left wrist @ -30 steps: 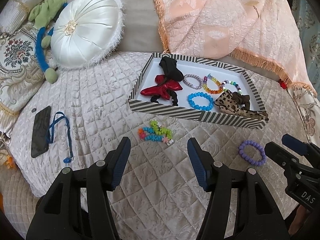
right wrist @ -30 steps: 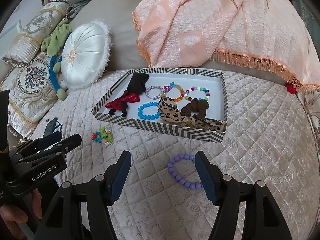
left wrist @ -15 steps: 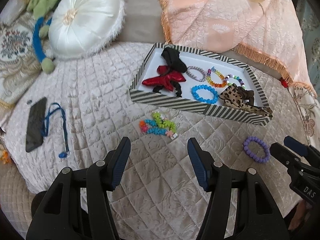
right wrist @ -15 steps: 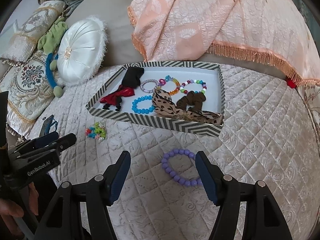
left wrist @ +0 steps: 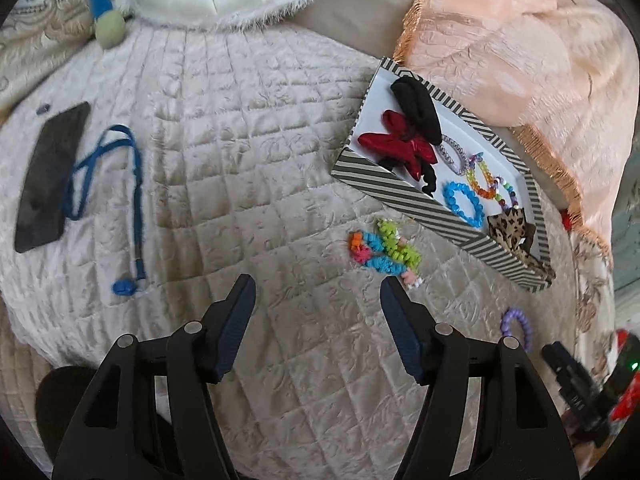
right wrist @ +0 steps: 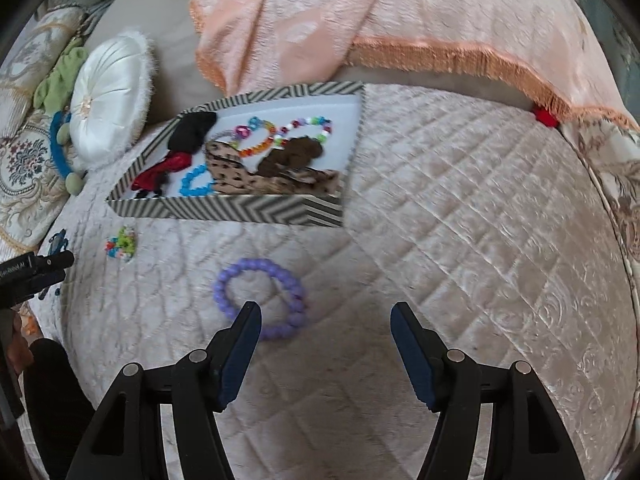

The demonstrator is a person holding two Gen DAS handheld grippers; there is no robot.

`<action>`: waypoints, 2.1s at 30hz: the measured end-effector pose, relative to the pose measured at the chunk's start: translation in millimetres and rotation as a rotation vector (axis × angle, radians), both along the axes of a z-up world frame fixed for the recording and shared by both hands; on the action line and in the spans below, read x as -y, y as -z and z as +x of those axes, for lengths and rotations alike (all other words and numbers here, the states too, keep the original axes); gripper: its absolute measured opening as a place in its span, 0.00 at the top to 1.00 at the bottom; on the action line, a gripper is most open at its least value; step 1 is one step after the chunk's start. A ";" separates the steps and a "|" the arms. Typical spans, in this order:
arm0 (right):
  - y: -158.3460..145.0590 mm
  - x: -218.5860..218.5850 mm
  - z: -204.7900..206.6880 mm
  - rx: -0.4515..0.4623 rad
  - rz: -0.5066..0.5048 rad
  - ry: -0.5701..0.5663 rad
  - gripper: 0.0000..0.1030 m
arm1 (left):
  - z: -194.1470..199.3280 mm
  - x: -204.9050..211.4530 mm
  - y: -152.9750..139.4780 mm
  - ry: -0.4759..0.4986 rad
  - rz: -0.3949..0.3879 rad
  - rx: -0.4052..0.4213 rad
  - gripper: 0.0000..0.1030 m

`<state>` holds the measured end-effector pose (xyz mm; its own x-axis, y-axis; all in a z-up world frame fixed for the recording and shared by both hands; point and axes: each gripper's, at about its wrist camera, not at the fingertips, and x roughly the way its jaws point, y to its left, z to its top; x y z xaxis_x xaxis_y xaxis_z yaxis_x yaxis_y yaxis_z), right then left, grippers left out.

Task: Organize jewelry
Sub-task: 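Grasp the small colourful bead cluster with the left tool while the right tool grasps the purple bead bracelet, then carry the bead cluster and purple bracelet into the tray and open both tools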

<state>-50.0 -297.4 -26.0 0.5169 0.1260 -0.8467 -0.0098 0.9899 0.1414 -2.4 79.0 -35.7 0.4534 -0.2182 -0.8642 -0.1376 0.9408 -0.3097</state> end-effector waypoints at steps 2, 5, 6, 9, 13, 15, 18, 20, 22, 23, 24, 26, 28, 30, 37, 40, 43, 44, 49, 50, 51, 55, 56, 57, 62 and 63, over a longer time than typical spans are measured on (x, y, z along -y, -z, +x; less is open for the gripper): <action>2.5 2.0 1.9 -0.006 -0.002 -0.009 0.37 | 6.6 5.6 3.1 0.011 0.011 -0.004 0.37; 4.9 -3.0 7.8 -0.004 -0.013 -0.040 0.37 | 15.2 17.7 9.1 0.049 0.026 -0.016 0.37; 5.8 -5.6 10.5 -0.002 -0.012 -0.053 0.37 | 17.5 22.7 11.2 0.066 0.034 -0.020 0.37; 9.5 -13.1 18.3 -0.005 -0.017 -0.085 0.37 | 23.1 32.6 16.1 0.099 0.077 -0.022 0.37; 15.6 -23.6 26.2 -0.007 -0.042 -0.129 0.37 | 31.3 39.2 21.4 0.119 0.150 -0.015 0.36; 18.5 -27.5 29.6 -0.005 -0.061 -0.146 0.37 | 34.6 40.5 25.0 0.125 0.161 -0.019 0.36; 23.7 -30.0 34.0 -0.002 -0.069 -0.156 0.37 | 41.3 44.3 28.4 0.135 0.182 -0.016 0.36; 27.4 -30.9 36.3 -0.004 -0.070 -0.161 0.38 | 45.5 45.8 29.3 0.137 0.191 -0.012 0.36; 28.8 -32.7 36.9 0.010 -0.086 -0.169 0.43 | 48.9 45.7 30.7 0.132 0.187 -0.012 0.36; 28.9 -33.3 37.3 0.013 -0.091 -0.172 0.47 | 50.3 46.0 31.0 0.130 0.187 -0.010 0.36; 28.6 -34.0 37.6 0.017 -0.093 -0.175 0.48 | 51.3 46.3 31.3 0.130 0.188 -0.005 0.36; 29.0 -34.6 38.4 0.023 -0.094 -0.179 0.59 | 53.2 47.4 31.6 0.131 0.181 0.008 0.36; 29.0 -35.4 38.6 0.032 -0.099 -0.186 0.68 | 54.1 47.4 31.6 0.134 0.162 0.025 0.45; 27.8 -37.8 37.7 0.039 -0.111 -0.190 0.85 | 55.2 47.4 31.1 0.132 0.176 0.036 0.77; 12.3 -32.4 29.2 0.068 -0.046 -0.180 0.87 | 48.3 38.8 20.2 0.162 0.064 0.036 0.88; -1.1 -29.9 25.1 0.092 -0.023 -0.177 0.87 | 42.9 35.4 6.7 0.168 0.040 0.049 0.88; -15.4 -28.5 20.9 0.118 0.001 -0.175 0.87 | 35.8 35.1 -9.6 0.168 0.035 0.078 0.88; -20.8 -28.7 20.1 0.129 0.004 -0.176 0.87 | 33.9 35.3 -16.5 0.169 0.038 0.091 0.88; -42.9 -29.2 15.5 0.170 0.017 -0.177 0.87 | 24.9 42.5 -51.2 0.187 0.043 0.158 0.88; -47.2 -30.1 14.2 0.179 0.016 -0.177 0.87 | 24.2 44.8 -57.7 0.192 0.044 0.169 0.88; -51.3 -30.9 13.8 0.189 0.016 -0.178 0.87 | 23.0 46.8 -63.5 0.198 0.046 0.178 0.88; -66.8 -30.3 12.3 0.217 0.023 -0.178 0.87 | 21.5 52.0 -82.3 0.209 0.065 0.213 0.88; -70.6 -30.0 12.2 0.224 0.026 -0.178 0.92 | 21.8 53.8 -87.1 0.209 0.073 0.223 0.88; -74.1 -29.3 12.5 0.230 0.027 -0.176 0.92 | 22.2 56.2 -91.7 0.209 0.082 0.233 0.88; -83.4 -29.4 14.8 0.251 0.017 -0.176 0.92 | 25.9 70.6 -105.9 0.227 0.109 0.265 0.88; -84.0 -29.0 15.4 0.251 0.018 -0.177 0.92 | 26.1 73.3 -107.4 0.231 0.115 0.269 0.88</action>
<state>-34.6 -268.5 58.0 0.6783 0.2466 -0.6922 -0.2189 0.9671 0.1299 23.8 5.7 71.7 0.6178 -0.2500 -0.7455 0.1548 0.9682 -0.1964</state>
